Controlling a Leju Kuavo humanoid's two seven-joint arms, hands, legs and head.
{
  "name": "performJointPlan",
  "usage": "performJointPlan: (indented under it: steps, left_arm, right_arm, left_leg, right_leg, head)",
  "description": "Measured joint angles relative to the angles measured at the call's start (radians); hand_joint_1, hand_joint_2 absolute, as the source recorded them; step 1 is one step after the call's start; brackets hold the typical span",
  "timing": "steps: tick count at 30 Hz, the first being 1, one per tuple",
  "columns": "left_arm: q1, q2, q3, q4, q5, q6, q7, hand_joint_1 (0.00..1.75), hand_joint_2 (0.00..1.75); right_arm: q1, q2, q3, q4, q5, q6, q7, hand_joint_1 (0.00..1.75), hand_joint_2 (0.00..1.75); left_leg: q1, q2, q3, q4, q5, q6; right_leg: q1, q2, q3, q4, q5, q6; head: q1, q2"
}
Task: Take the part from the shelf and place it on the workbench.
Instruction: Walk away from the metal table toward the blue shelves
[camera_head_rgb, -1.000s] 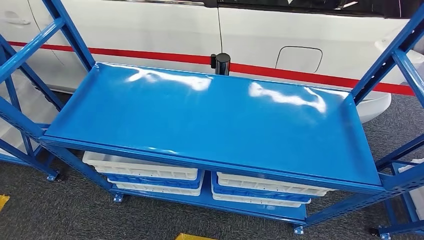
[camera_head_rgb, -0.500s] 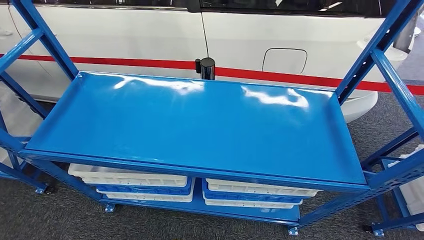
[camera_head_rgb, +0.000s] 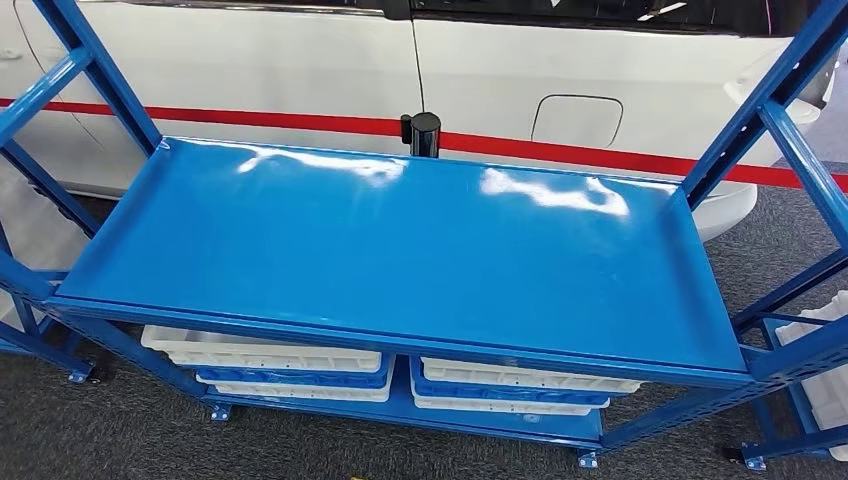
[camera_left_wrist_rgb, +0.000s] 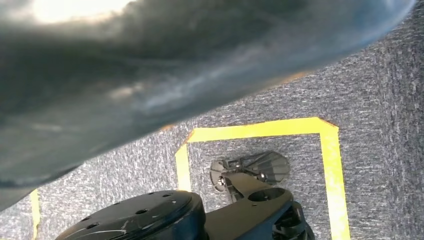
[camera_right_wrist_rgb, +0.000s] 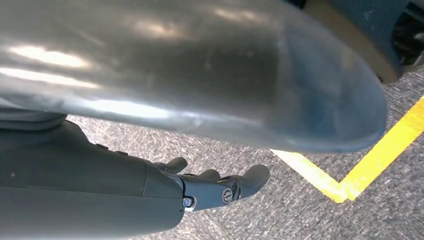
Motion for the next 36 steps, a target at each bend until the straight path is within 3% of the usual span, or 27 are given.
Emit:
performJointPlan:
  steps: [2,5,6,8,9,10,11,12,14,15,17,19,20,23,29,31,33,35,36]
  left_arm:
    - [0.0,0.0,0.0,0.0,0.0,0.0,0.0,0.0,0.0]
    - [0.0,0.0,0.0,0.0,0.0,0.0,0.0,0.0,0.0]
    - [0.0,0.0,0.0,0.0,0.0,0.0,0.0,0.0,0.0]
    - [0.001,0.0,0.001,0.0,0.0,0.0,0.001,0.0,0.0]
    - [0.001,0.0,0.002,0.0,0.0,0.0,0.003,0.0,0.0]
    - [0.001,0.0,0.003,0.0,0.0,0.001,0.007,0.0,0.0]
    - [0.001,0.0,0.004,0.0,0.001,0.002,0.012,0.0,0.0]
    - [0.001,0.0,0.005,0.0,0.002,0.004,0.017,0.0,0.0]
    - [0.001,0.0,0.006,0.0,0.005,0.01,0.027,0.0,0.0]
    - [0.0,-0.001,0.008,0.0,0.007,0.012,0.033,0.0,0.0]
    - [-0.001,-0.003,0.011,0.0,0.009,0.013,0.045,0.0,0.0]
    - [-0.001,-0.004,0.016,0.0,0.011,0.009,0.053,0.0,0.0]
    - [-0.001,-0.004,0.018,0.0,0.012,0.006,0.055,0.0,0.44]
    - [-0.001,-0.005,0.022,0.0,0.013,0.002,0.055,0.0,1.75]
    - [0.0,-0.004,0.019,-0.001,0.017,0.004,0.058,0.0,1.75]
    - [0.004,0.0,0.0,-0.005,0.038,0.003,0.066,0.0,0.87]
    - [0.011,0.005,-0.029,-0.011,0.076,-0.001,0.078,0.0,0.0]
    - [0.02,0.011,-0.062,-0.018,0.124,-0.011,0.091,0.0,0.0]
    - [0.025,0.015,-0.08,-0.022,0.151,-0.017,0.098,0.0,0.0]
  right_arm:
    - [-0.001,0.0,0.0,0.0,0.0,0.0,0.0,0.0,0.0]
    - [-0.001,0.0,0.0,0.0,0.0,0.0,0.0,0.0,0.0]
    - [-0.001,0.0,0.0,0.0,0.0,0.0,0.0,0.0,0.0]
    - [-0.001,0.0,0.0,0.0,0.0,0.0,0.0,0.0,0.0]
    - [0.0,0.0,0.0,0.0,0.001,-0.001,-0.001,0.0,0.0]
    - [0.0,0.0,0.0,0.0,0.004,-0.004,-0.001,0.0,0.0]
    - [0.001,0.0,0.0,0.0,0.009,-0.008,-0.002,0.0,0.0]
    - [0.001,0.0,0.0,0.0,0.014,-0.013,-0.003,0.0,0.0]
    - [0.001,0.001,0.0,0.0,0.023,-0.023,-0.003,0.0,0.0]
    - [0.0,0.001,0.0,0.0,0.027,-0.028,-0.002,0.0,0.0]
    - [-0.001,0.0,0.0,0.0,0.033,-0.037,0.002,0.0,0.0]
    - [-0.001,-0.001,0.0,0.0,0.035,-0.043,0.006,0.0,0.0]
    - [0.0,-0.001,0.0,0.0,0.036,-0.046,0.007,0.0,0.44]
    - [-0.001,0.0,0.0,0.0,0.04,-0.056,0.007,0.0,1.75]
    - [0.0,0.0,0.0,0.0,0.036,-0.063,0.012,0.0,1.75]
    - [0.004,-0.001,0.0,-0.002,0.018,-0.064,0.023,0.0,1.75]
    - [0.01,-0.003,0.001,-0.005,-0.007,-0.063,0.029,0.0,0.87]
    - [0.017,-0.007,0.003,-0.011,-0.038,-0.057,0.029,0.0,0.0]
    - [0.02,-0.009,0.004,-0.014,-0.056,-0.053,0.029,0.0,0.0]
  left_leg:
    - [-0.003,0.001,0.005,-0.003,-0.002,-0.012]
    - [0.003,0.004,0.002,0.016,-0.019,-0.029]
    - [0.004,0.004,-0.012,0.054,-0.043,-0.033]
    - [0.005,0.0,-0.068,0.181,-0.111,-0.038]
    - [0.005,-0.002,-0.098,0.24,-0.133,-0.04]
    - [0.006,-0.003,-0.117,0.274,-0.138,-0.042]
    - [0.007,-0.003,-0.117,0.269,-0.121,-0.043]
    - [0.009,-0.003,-0.098,0.225,-0.088,-0.044]
    - [0.014,-0.006,-0.035,0.091,-0.022,-0.045]
    - [0.015,-0.008,-0.012,0.043,-0.006,-0.043]
    - [0.014,-0.011,0.002,0.008,-0.004,-0.038]
    - [0.012,-0.012,0.0,0.007,-0.002,-0.035]
    - [0.01,-0.012,-0.001,0.007,-0.002,-0.033]
    - [0.005,-0.012,-0.003,0.007,-0.001,-0.027]
    - [0.001,-0.012,-0.004,0.008,-0.003,-0.021]
    - [0.002,-0.012,-0.003,0.008,-0.003,-0.021]
    - [0.002,-0.012,-0.003,0.008,-0.003,-0.021]
    - [0.004,-0.011,-0.002,0.008,-0.003,-0.021]
    - [0.005,-0.011,-0.002,0.008,-0.003,-0.021]
  right_leg:
    - [0.006,0.001,0.007,-0.02,0.012,-0.017]
    - [0.0,0.007,0.02,-0.029,0.023,-0.039]
    - [-0.004,0.009,0.025,-0.032,0.026,-0.045]
    - [-0.005,0.01,0.029,-0.033,0.026,-0.051]
    - [-0.004,0.011,0.03,-0.033,0.025,-0.052]
    - [-0.003,0.012,0.032,-0.032,0.024,-0.053]
    - [-0.003,0.015,0.033,-0.032,0.024,-0.054]
    - [-0.004,0.018,0.036,-0.031,0.022,-0.053]
    - [-0.002,0.024,0.039,-0.027,0.015,-0.045]
    - [0.001,0.026,0.037,-0.025,0.011,-0.04]
    - [0.006,0.027,0.029,-0.021,0.004,-0.041]
    - [0.005,0.027,0.029,-0.023,0.003,-0.053]
    - [0.003,0.027,0.029,-0.025,0.004,-0.056]
    - [0.001,0.027,0.03,-0.032,0.009,-0.049]
    - [-0.002,0.027,0.03,-0.035,0.012,-0.028]
    - [-0.002,0.027,0.03,-0.035,0.012,-0.023]
    - [-0.001,0.027,0.03,-0.035,0.012,-0.022]
    - [0.002,0.027,0.03,-0.035,0.012,-0.022]
    - [0.003,0.027,0.03,-0.035,0.012,-0.022]
  head:
    - [0.0,0.0]
    - [-0.002,0.0]
    - [-0.002,0.0]
    - [-0.004,0.0]
    - [-0.004,0.0]
    - [-0.004,0.0]
    - [-0.004,0.0]
    - [-0.004,0.0]
    - [-0.005,0.0]
    - [-0.005,0.0]
    - [-0.004,0.0]
    - [-0.002,0.0]
    - [-0.002,0.0]
    - [-0.002,0.0]
    - [-0.003,0.0]
    - [-0.003,0.0]
    - [-0.003,0.0]
    - [-0.003,0.0]
    - [-0.003,0.0]
